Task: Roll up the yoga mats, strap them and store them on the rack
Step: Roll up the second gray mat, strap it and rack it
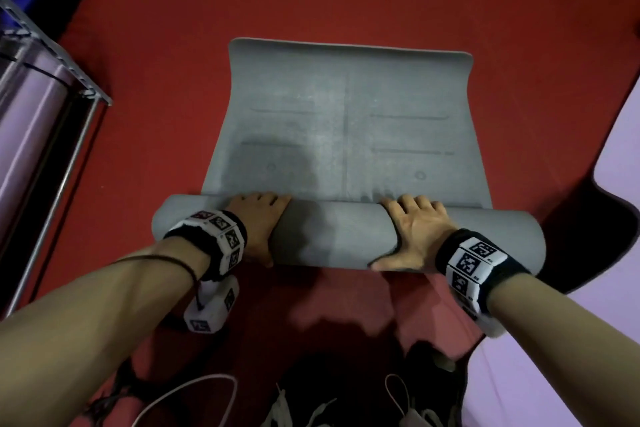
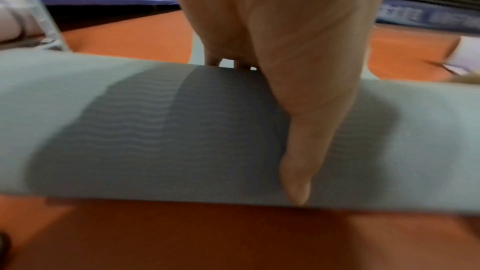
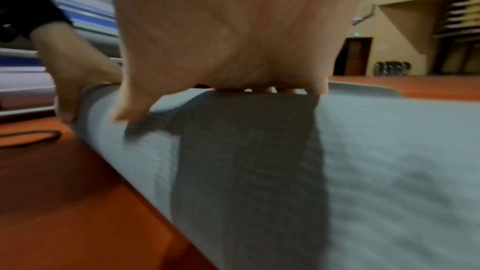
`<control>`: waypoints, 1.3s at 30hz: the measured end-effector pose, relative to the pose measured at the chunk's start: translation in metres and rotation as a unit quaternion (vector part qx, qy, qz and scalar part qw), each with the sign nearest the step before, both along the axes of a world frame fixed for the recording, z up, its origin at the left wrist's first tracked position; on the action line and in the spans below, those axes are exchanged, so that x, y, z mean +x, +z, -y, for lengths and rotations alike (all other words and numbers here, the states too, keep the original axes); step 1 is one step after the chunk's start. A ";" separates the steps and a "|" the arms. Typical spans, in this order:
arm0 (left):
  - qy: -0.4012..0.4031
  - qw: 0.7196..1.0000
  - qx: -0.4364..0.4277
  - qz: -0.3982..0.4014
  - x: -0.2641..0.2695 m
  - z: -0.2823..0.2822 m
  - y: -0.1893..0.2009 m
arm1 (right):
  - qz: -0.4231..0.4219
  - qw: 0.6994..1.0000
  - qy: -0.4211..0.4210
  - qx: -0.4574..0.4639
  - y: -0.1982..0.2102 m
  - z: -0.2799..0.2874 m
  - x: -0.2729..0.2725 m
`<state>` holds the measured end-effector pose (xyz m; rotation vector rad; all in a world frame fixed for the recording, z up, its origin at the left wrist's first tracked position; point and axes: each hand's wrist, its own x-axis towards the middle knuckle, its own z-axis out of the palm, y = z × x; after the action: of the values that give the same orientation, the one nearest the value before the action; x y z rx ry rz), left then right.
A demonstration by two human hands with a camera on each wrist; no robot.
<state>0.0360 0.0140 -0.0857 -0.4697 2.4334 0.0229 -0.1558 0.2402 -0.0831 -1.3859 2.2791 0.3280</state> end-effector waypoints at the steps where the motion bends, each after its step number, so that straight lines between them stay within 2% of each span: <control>1: 0.001 1.000 0.005 0.003 -0.002 0.001 0.002 | 0.007 1.000 0.006 0.006 0.001 0.001 -0.001; 10: -0.009 0.998 0.060 0.025 -0.004 0.000 0.012 | 0.070 0.997 -0.032 0.024 0.010 -0.003 0.001; 15: -0.006 0.988 0.118 0.096 0.009 -0.013 0.006 | 0.128 0.987 -0.038 0.087 0.008 -0.013 0.011; 20: 0.028 0.975 0.178 0.132 0.010 -0.010 0.002 | 0.195 0.974 -0.062 0.098 0.008 -0.014 0.010; 22: 0.066 0.965 0.220 0.129 0.010 -0.002 0.001 | 0.158 0.983 -0.047 0.086 0.011 -0.018 0.009; 24: 0.099 0.959 0.248 0.098 0.010 0.008 0.002 | 0.055 0.997 0.020 0.050 0.013 -0.027 0.012; 26: 0.126 0.959 0.250 0.041 0.009 0.022 0.009 | 0.003 1.000 0.030 -0.008 0.011 -0.035 0.020; 29: 0.139 0.967 0.212 -0.040 0.005 0.039 0.021 | 0.002 0.997 -0.027 -0.070 0.004 -0.035 0.022; 31: 0.118 0.973 0.188 -0.059 0.007 0.041 0.025 | 0.024 0.997 -0.049 -0.049 0.001 -0.029 0.020; 34: 0.098 0.980 0.144 -0.099 0.019 0.042 0.022 | 0.008 1.000 -0.022 -0.009 -0.004 -0.020 0.020; 38: 0.066 0.975 0.070 -0.199 0.028 0.025 0.009 | 0.000 1.000 -0.026 -0.011 -0.007 -0.007 0.010; 39: 0.050 0.978 0.051 -0.195 0.026 0.017 0.008 | 0.014 0.999 -0.037 -0.014 -0.005 -0.003 0.006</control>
<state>0.0624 -0.0031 -0.0781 -0.5861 2.7699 0.3071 -0.1493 0.2437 -0.0881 -1.3073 2.3141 0.2507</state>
